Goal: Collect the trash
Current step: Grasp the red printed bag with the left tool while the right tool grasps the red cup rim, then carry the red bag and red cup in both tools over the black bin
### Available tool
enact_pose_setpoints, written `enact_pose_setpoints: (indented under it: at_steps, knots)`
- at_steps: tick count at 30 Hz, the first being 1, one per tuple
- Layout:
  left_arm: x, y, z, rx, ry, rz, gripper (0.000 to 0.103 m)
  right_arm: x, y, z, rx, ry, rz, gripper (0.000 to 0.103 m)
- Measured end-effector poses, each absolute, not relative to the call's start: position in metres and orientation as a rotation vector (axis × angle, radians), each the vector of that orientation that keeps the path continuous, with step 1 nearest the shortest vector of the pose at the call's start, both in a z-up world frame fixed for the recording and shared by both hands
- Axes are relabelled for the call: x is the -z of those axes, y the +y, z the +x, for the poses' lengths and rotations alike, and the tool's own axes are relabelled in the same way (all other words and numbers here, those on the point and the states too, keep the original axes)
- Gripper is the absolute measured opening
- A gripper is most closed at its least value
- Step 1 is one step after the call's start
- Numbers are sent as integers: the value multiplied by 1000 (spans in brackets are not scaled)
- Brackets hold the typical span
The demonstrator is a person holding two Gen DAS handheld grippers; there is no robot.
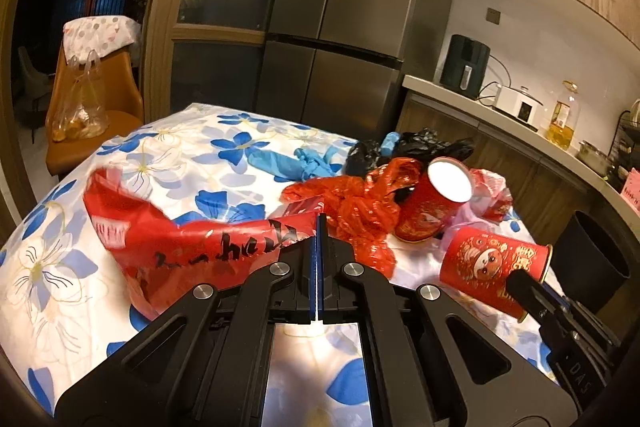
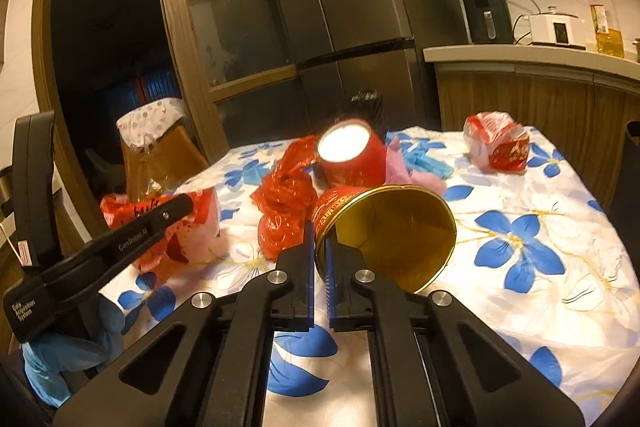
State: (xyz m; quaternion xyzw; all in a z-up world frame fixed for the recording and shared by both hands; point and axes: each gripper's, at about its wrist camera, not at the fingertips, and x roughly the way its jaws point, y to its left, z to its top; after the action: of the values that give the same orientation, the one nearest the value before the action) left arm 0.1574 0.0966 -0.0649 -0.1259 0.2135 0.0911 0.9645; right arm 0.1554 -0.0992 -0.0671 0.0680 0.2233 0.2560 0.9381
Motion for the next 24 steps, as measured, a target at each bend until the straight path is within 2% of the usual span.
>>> enact_pose_setpoints:
  at_steps: [11, 24]
  knots:
    - [37, 68, 136, -122, 368, -228, 0, 44, -131, 131, -471, 391, 165, 5]
    - [10, -5, 127, 24, 327, -181, 0, 27, -191, 103, -360, 321, 204, 5]
